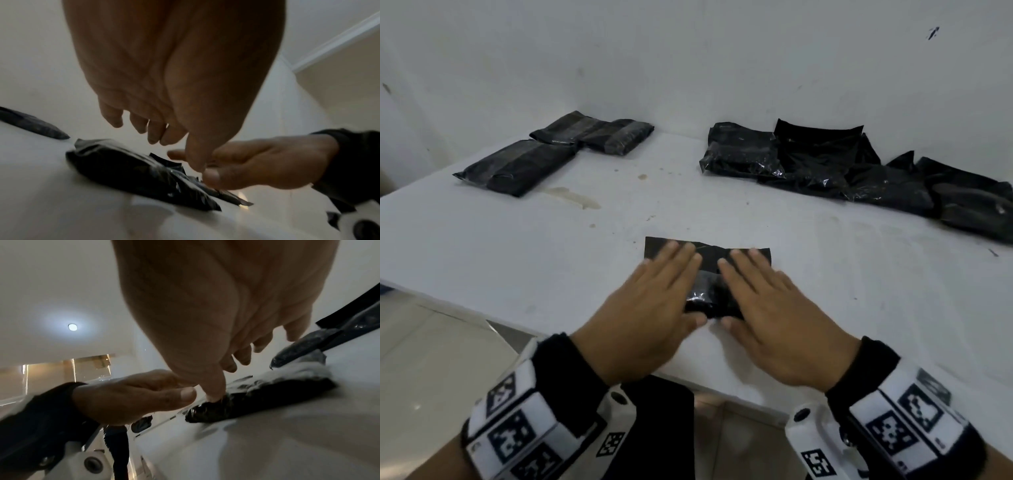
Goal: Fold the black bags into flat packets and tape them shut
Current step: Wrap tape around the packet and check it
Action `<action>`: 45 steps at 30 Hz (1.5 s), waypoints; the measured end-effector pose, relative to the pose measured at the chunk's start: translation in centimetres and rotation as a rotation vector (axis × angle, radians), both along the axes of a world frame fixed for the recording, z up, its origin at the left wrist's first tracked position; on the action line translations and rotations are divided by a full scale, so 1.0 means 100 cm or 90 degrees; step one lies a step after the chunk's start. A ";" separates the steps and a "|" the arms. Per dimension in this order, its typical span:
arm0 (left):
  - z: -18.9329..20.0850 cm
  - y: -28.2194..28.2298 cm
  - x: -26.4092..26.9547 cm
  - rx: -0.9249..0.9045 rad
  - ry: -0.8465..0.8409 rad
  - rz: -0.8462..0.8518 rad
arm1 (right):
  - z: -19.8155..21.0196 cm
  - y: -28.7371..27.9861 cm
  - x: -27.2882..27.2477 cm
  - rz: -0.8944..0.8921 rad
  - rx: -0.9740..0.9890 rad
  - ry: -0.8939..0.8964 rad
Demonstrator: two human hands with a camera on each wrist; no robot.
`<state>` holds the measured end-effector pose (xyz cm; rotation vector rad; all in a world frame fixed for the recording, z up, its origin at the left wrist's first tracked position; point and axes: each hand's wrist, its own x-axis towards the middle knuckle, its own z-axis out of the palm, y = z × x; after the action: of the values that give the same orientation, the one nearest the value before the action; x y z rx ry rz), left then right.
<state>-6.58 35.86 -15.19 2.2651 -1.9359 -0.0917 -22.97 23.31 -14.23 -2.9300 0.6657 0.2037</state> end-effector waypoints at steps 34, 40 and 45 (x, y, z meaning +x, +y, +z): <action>-0.017 -0.028 0.006 -0.212 0.048 0.218 | -0.026 -0.018 0.028 -0.178 0.006 -0.249; -0.023 -0.029 0.007 -0.276 0.165 0.267 | -0.025 -0.021 0.025 -0.208 0.122 -0.309; -0.029 -0.018 0.018 -0.347 0.330 0.230 | -0.033 -0.030 0.019 -0.213 0.252 -0.380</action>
<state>-4.82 34.02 -18.06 1.9280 -1.1088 -0.0816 -21.03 20.32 -17.58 -2.2775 0.8657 -0.4936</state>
